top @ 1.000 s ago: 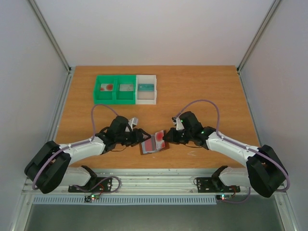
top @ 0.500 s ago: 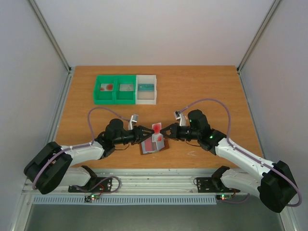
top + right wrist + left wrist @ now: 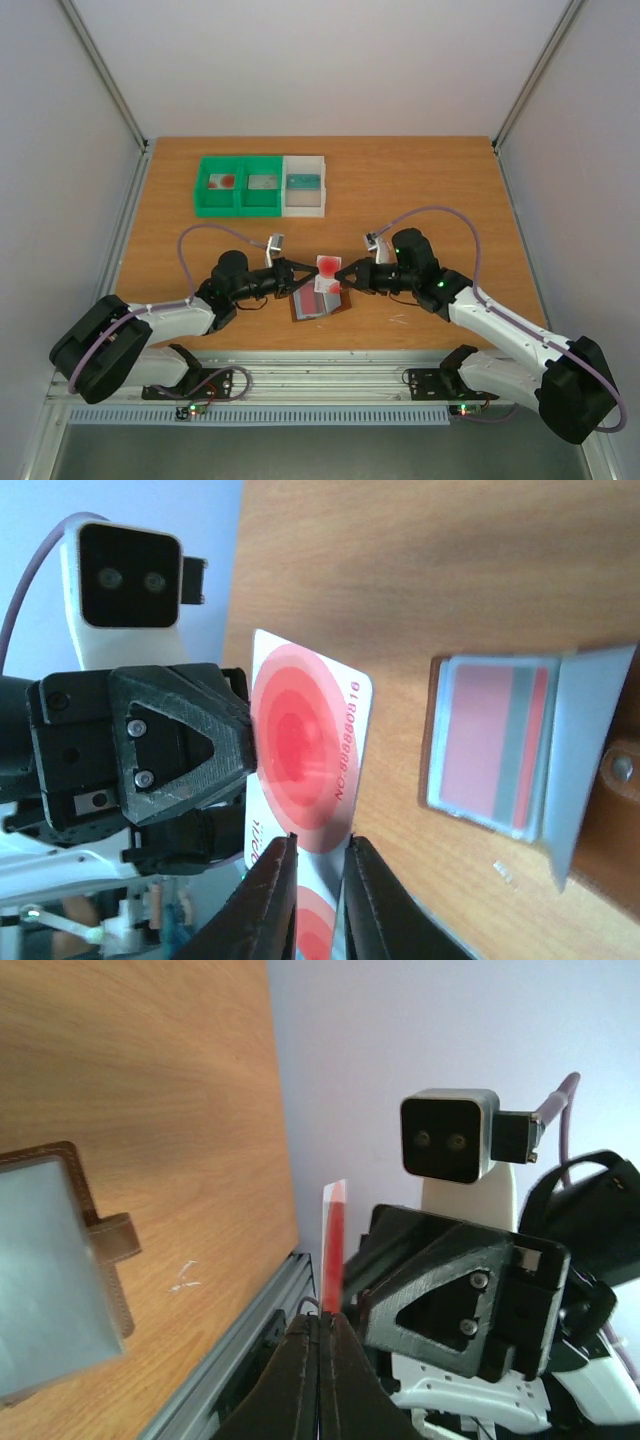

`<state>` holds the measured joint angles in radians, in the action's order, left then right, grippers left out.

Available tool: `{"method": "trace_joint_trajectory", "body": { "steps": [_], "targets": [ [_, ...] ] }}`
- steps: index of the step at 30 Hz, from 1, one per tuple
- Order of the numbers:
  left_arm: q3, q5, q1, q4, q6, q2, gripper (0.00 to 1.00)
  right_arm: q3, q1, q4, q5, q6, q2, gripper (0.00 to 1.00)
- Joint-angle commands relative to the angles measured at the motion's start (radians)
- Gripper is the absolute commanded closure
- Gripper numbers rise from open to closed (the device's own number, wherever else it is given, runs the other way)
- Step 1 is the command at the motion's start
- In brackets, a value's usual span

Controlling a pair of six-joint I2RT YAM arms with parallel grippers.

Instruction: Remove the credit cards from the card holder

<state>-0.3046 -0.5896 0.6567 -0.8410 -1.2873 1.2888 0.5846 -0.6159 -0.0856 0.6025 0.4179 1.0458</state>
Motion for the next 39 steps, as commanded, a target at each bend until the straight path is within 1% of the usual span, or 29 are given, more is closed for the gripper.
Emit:
{"method": "trace_joint_trajectory", "body": {
  "steps": [1, 3, 6, 8, 10, 13, 15, 18, 22, 29, 33, 39],
  "targets": [
    [-0.010, -0.055, 0.010, -0.101, 0.014, -0.010, 0.99, 0.073, -0.011, -0.120, 0.068, -0.111, -0.016, 0.77],
    [-0.023, -0.071, 0.011, -0.038, 0.037, -0.018, 1.00, 0.118, -0.011, -0.235, 0.050, -0.189, -0.033, 0.67],
    [-0.037, -0.096, 0.010, 0.045, 0.092, -0.042, 0.99, 0.213, -0.010, -0.424, 0.015, -0.347, -0.065, 0.59],
    [-0.058, -0.124, 0.011, 0.123, 0.139, -0.066, 1.00, 0.291, -0.008, -0.557, -0.012, -0.457, -0.070, 0.55],
    [-0.096, -0.165, 0.011, 0.245, 0.202, -0.091, 1.00, 0.371, -0.007, -0.683, -0.033, -0.546, -0.057, 0.54],
    [-0.145, -0.206, 0.014, 0.434, 0.335, -0.129, 1.00, 0.454, -0.007, -0.804, -0.043, -0.615, -0.035, 0.53],
    [-0.163, -0.238, 0.014, 0.495, 0.393, -0.147, 1.00, 0.469, -0.007, -0.818, -0.022, -0.605, -0.027, 0.53],
    [-0.180, -0.289, 0.017, 0.538, 0.429, -0.167, 1.00, 0.483, -0.007, -0.823, 0.051, -0.610, 0.002, 0.53],
    [-0.203, -0.318, 0.021, 0.608, 0.455, -0.174, 1.00, 0.492, -0.007, -0.820, 0.056, -0.628, 0.054, 0.55],
    [-0.212, -0.380, 0.034, 0.612, 0.450, -0.191, 1.00, 0.467, -0.009, -0.754, 0.115, -0.627, 0.132, 0.52],
    [-0.198, -0.422, 0.036, 0.543, 0.420, -0.187, 1.00, 0.423, -0.011, -0.690, 0.202, -0.615, 0.157, 0.56],
    [-0.205, -0.463, 0.036, 0.498, 0.410, -0.167, 1.00, 0.397, -0.011, -0.667, 0.238, -0.622, 0.159, 0.58]
  ]
}}
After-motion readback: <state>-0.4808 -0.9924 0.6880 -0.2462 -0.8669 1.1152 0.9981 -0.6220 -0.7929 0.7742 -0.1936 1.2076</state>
